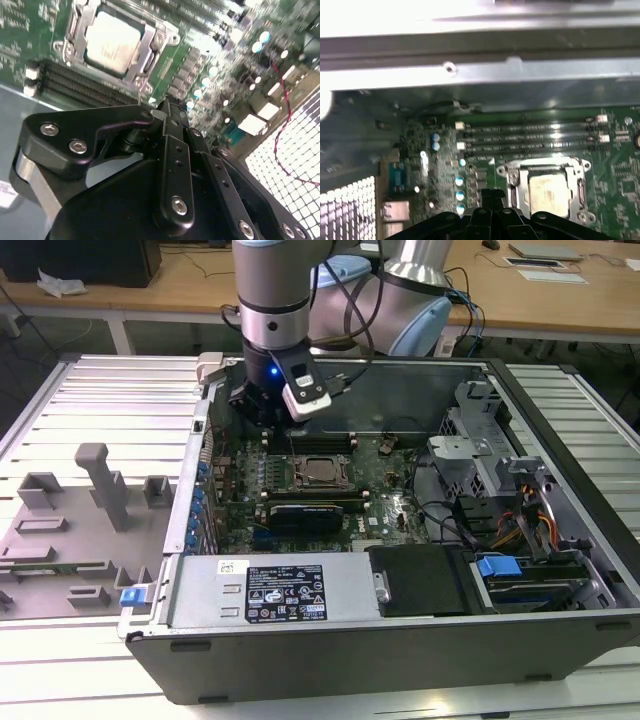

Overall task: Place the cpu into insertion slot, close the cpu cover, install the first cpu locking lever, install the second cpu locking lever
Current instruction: 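Install the first cpu locking lever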

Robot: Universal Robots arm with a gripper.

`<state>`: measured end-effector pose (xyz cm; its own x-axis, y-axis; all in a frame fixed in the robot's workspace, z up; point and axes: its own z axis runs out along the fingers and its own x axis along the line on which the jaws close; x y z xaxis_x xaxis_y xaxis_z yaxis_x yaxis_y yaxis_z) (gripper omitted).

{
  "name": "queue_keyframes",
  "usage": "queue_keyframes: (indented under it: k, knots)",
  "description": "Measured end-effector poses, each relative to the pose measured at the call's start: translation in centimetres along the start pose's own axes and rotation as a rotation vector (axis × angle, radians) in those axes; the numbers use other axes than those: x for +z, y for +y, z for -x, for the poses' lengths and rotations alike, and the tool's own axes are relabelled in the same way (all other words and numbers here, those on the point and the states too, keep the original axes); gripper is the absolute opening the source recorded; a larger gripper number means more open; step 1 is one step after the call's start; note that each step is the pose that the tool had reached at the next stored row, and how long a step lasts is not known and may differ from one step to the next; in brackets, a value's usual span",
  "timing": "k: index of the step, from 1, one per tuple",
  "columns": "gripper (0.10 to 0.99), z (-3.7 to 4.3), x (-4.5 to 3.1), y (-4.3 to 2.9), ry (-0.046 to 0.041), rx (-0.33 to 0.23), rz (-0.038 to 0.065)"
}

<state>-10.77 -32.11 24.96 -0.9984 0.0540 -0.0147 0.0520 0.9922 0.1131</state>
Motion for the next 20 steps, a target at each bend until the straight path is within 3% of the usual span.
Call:
queue_keyframes:
  k: [1, 3, 4, 6, 9, 11, 12, 15, 18, 20]
  knots:
    - [0.106, -0.03, -0.02, 0.0, 0.0003, 0.0, 0.01]
    - [0.106, -0.05, -0.08, 0.0, 0.0005, 0.0, 0.02]
    - [0.106, -0.08, -0.14, 0.01, 0.0007, 0.001, 0.036]
    - [0.106, -0.1, -0.17, 0.01, 0.0011, 0.001, 0.053]
    - [0.106, -0.13, -0.24, 0.02, 0.0018, 0.002, 0.091]
    - [0.106, -0.15, -0.27, 0.02, 0.002, 0.002, 0.107]
    - [0.106, -0.15, -0.27, 0.02, 0.002, 0.002, 0.113]
    - [0.106, -0.1, -0.27, 0.02, 0.0019, 0.002, 0.113]
    - [0.106, 0.57, -0.26, 0.06, 0.0018, 0.002, 0.113]
    - [0.106, 1.48, -0.24, 0.11, 0.0018, 0.002, 0.113]
